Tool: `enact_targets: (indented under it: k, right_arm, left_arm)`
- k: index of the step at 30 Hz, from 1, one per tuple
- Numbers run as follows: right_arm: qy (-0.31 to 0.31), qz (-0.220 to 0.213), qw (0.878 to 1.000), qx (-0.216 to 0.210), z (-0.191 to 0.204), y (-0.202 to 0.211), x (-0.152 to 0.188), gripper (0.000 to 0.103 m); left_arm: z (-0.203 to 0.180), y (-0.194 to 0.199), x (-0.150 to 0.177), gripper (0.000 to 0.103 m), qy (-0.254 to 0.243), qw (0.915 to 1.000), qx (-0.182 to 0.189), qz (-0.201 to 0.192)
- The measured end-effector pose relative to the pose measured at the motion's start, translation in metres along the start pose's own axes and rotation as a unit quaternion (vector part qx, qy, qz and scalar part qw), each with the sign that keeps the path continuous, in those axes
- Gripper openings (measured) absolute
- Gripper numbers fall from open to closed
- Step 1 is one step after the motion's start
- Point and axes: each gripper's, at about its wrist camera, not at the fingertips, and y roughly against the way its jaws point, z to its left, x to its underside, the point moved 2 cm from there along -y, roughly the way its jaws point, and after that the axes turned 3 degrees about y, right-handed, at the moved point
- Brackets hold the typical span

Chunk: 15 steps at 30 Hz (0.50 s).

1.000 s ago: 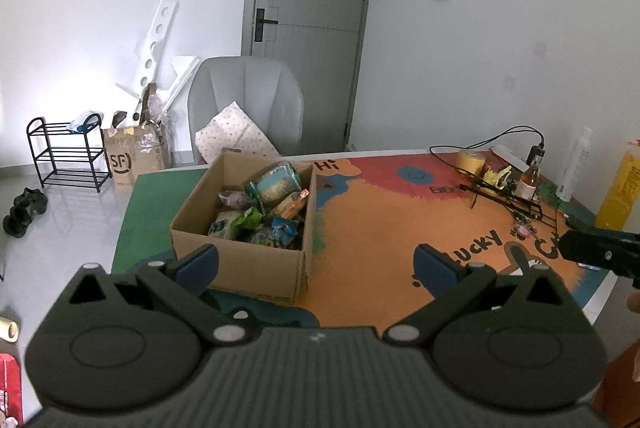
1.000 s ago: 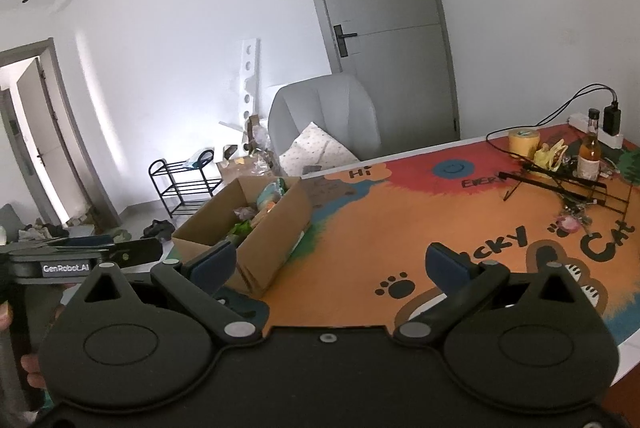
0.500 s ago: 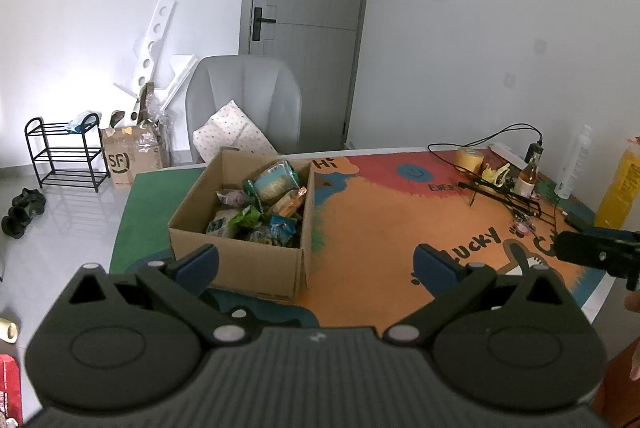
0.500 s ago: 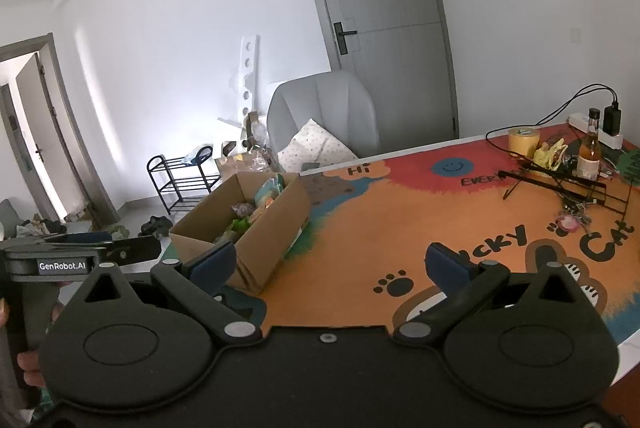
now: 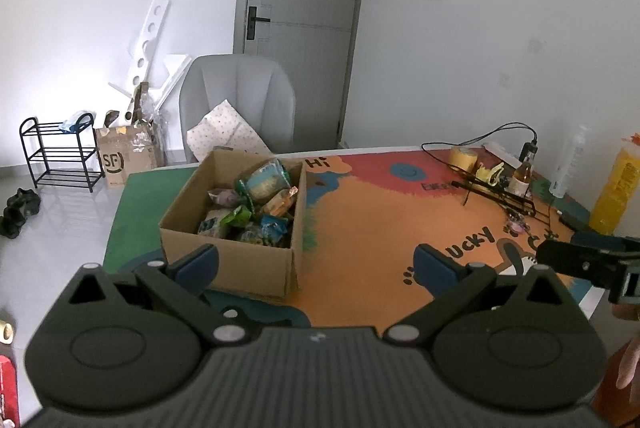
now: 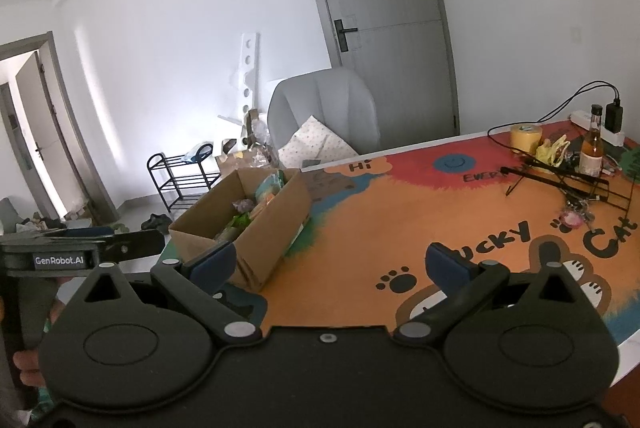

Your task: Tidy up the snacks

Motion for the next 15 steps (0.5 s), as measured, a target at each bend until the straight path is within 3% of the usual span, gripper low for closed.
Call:
enact_targets:
  k: [15]
  right_arm:
    - [-0.009,-0.009,1.0,0.006,-0.0059,-0.0012,0.0019,0.103]
  left_arm:
    - [-0.0097,0.0018,0.0003,0.103,-0.014,0.9999,-0.003,-0.006]
